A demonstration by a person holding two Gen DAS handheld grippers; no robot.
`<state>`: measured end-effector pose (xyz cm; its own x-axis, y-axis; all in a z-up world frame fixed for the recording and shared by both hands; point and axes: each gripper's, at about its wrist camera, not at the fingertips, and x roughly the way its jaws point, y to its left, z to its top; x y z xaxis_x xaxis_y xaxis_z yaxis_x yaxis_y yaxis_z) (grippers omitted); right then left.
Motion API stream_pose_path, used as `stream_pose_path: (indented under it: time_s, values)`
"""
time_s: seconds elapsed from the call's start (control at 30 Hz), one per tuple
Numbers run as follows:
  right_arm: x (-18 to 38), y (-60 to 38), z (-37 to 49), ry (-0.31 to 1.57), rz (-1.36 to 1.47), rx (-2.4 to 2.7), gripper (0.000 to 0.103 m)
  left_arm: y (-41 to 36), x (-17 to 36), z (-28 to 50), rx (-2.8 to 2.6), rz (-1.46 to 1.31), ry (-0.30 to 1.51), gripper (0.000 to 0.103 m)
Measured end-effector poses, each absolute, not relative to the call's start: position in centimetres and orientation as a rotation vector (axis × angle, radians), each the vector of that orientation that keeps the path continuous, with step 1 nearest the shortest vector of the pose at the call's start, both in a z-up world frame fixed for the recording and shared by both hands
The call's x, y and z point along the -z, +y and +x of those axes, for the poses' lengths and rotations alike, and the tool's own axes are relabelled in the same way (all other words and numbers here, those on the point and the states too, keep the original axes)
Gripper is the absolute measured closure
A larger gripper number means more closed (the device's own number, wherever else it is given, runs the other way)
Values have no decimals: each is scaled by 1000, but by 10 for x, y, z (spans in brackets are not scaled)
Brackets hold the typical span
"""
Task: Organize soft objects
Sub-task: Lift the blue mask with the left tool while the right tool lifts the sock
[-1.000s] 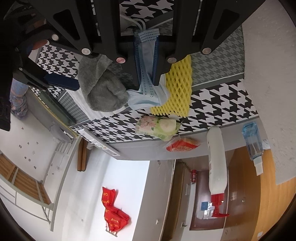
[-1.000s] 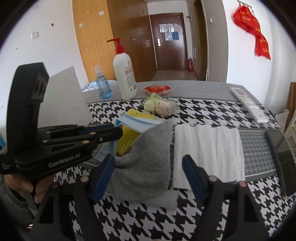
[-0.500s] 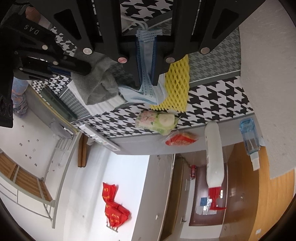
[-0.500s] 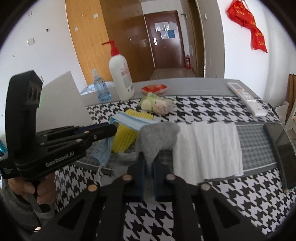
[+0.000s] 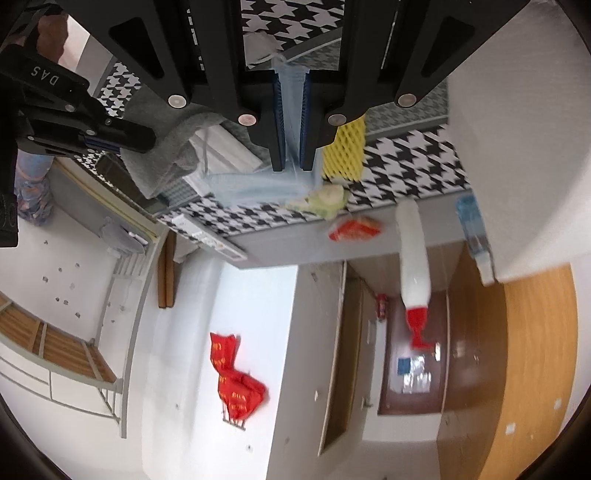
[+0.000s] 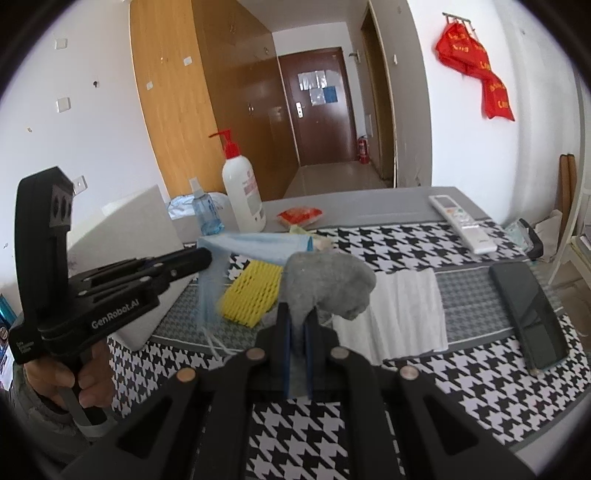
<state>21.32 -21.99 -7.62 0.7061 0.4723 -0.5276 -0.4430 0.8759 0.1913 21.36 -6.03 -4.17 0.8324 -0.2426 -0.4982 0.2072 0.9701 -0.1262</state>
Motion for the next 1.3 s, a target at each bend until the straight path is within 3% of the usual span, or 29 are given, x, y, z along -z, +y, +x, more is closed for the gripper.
stream_pose_path:
  time_s: [0.23, 0.43, 0.5, 0.57, 0.6, 1.0, 1.23, 1.3]
  values:
    - [64, -223, 195, 563, 50, -505, 94, -66, 25, 197, 230, -23, 499, 95]
    - [66, -229, 184, 552, 53, -490, 94, -68, 49, 217, 196, -15, 623, 91]
    - [67, -231, 182, 550, 65, -490, 94, -73, 57, 222, 188, 10, 647, 78]
    - [69, -232, 182, 553, 72, -489, 94, -79, 64, 228, 171, 51, 664, 43]
    - [70, -233, 183, 556, 77, -489, 94, -80, 66, 230, 164, 61, 664, 41]
    - [78, -244, 183, 566, 99, -476, 94, -90, 99, 273, 55, 143, 783, 42]
    - [84, -250, 184, 574, 113, -479, 94, -89, 103, 279, 47, 134, 807, 88]
    - [84, -250, 184, 574, 114, -481, 94, -88, 101, 278, 57, 125, 796, 93]
